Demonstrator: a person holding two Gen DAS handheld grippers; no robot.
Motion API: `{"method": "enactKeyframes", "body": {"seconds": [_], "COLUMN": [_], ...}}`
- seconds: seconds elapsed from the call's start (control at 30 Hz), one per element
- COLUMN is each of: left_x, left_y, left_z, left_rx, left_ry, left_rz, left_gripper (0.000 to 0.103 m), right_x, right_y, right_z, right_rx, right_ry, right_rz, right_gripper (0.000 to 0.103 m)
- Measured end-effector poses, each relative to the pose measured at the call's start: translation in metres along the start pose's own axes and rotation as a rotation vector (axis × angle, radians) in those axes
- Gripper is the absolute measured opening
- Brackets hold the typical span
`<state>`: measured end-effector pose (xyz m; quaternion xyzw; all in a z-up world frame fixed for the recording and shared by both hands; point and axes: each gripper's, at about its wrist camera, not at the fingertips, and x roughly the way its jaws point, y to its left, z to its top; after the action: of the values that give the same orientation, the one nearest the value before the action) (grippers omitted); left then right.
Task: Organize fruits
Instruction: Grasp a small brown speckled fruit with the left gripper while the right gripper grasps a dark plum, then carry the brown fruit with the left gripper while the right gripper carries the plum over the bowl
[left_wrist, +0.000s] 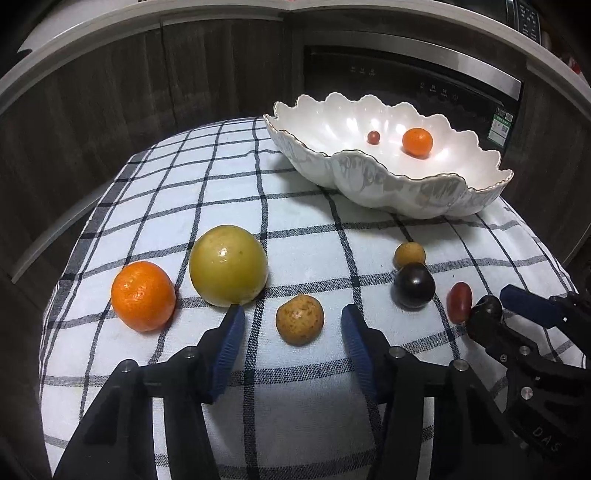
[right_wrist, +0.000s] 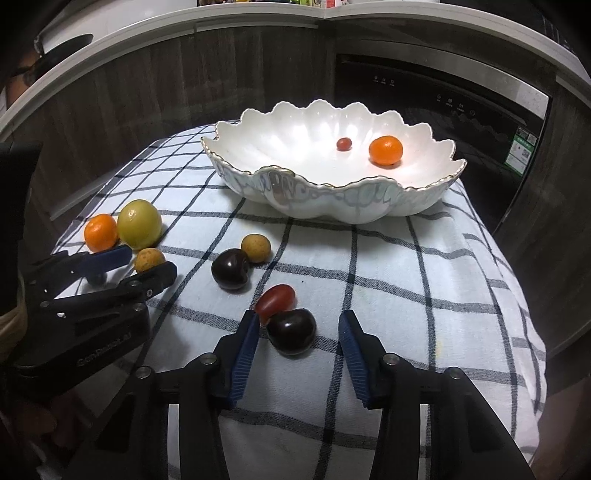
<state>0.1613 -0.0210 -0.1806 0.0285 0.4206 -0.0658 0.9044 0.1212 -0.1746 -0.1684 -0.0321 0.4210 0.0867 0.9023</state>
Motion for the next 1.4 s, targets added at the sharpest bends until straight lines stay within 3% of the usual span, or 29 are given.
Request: {"method": "enactKeyframes", "body": {"seconds": [0.3, 0.43, 1.4], "left_x": [0.005, 0.004, -0.023], "left_y": [-0.001, -0.001, -0.007], "left_z": [0.001, 0.002, 0.007], "left_rx": [-0.004, -0.004, 0.022], "left_ry": [0.014, 0.009, -0.040], "left_rz": [-0.013, -0.031, -0.045], "left_gripper": [0.041, 0.026, 0.025], "right_x": [0.007, 0.007, -0.018], "right_y": [-0.002, -0.002, -0.012], "right_z": [-0.002, -0.003, 0.012], "right_rx": [0.013, 0.017, 0.047], "right_ry": [0.023, 0.026, -0.053], "right_rz": [0.038, 0.052, 0.035], "right_gripper": [0.034, 0.030, 0.030]}}
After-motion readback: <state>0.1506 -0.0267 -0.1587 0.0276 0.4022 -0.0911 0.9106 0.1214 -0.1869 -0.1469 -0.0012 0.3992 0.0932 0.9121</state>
